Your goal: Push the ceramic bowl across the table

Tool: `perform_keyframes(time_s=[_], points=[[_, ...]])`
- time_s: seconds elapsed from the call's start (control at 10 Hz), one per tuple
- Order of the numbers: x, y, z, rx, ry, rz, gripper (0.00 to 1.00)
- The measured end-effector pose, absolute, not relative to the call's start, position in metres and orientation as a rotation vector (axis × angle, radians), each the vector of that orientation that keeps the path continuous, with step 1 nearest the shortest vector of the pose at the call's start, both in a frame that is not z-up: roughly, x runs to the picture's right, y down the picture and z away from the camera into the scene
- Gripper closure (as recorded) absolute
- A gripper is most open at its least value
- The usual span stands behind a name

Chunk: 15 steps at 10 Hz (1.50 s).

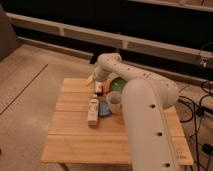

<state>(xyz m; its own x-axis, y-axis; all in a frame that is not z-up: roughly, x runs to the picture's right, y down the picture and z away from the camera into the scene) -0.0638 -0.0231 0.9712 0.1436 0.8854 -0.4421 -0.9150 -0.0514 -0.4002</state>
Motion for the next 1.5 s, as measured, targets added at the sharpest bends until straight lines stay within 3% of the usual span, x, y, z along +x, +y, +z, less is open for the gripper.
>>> perform_keyframes(time_s=[0.6, 1.0, 1.5], points=[[-0.02, -0.019, 0.982, -0.664, 0.219, 1.529, 0.35], [0.011, -0.031, 0.962, -0.555, 0.313, 1.545, 0.35], [0.013, -0.036, 0.958, -0.538, 0.309, 1.551, 0.35]])
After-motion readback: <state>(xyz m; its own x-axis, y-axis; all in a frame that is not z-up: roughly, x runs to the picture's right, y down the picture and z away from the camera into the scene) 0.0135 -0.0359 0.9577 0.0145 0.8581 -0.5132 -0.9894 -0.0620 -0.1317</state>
